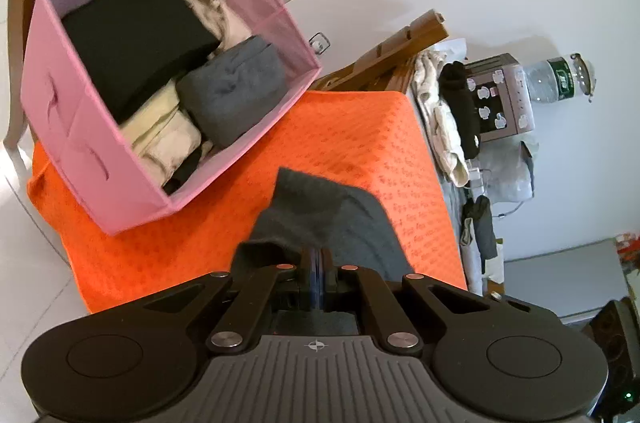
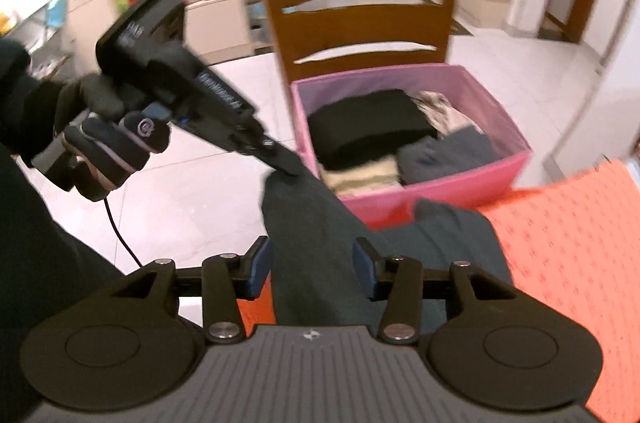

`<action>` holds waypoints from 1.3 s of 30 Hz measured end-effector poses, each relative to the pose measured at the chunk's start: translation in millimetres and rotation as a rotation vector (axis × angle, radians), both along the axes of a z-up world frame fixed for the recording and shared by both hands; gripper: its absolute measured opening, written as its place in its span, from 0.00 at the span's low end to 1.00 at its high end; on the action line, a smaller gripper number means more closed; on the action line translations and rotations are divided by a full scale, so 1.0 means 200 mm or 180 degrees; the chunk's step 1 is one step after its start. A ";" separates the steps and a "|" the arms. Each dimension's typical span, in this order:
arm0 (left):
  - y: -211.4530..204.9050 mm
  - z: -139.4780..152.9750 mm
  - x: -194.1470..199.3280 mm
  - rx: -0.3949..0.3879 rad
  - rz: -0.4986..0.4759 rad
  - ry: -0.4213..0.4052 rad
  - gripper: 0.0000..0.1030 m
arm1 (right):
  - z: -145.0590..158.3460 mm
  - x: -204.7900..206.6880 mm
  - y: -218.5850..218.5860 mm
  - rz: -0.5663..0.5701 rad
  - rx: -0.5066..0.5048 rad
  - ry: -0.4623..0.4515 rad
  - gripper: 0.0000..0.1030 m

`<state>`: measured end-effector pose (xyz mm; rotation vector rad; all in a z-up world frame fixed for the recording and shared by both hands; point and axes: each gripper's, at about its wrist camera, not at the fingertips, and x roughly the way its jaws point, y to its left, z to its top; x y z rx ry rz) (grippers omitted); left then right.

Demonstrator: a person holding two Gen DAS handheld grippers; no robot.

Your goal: Fold clothes

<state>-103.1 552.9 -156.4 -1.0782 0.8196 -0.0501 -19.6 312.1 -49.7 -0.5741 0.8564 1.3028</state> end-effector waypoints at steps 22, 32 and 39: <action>-0.04 0.06 -0.23 0.0543 0.0223 0.0227 0.39 | -0.28 -0.12 0.39 0.0651 -0.0619 0.0289 0.50; -0.07 0.12 -0.34 0.1090 0.0241 0.0310 0.49 | -0.35 -0.08 0.44 0.0550 -0.0776 0.0199 0.05; -0.13 0.14 -0.24 0.1427 0.0024 0.0247 0.50 | -0.08 0.18 0.09 -0.0519 -0.0066 0.0494 0.05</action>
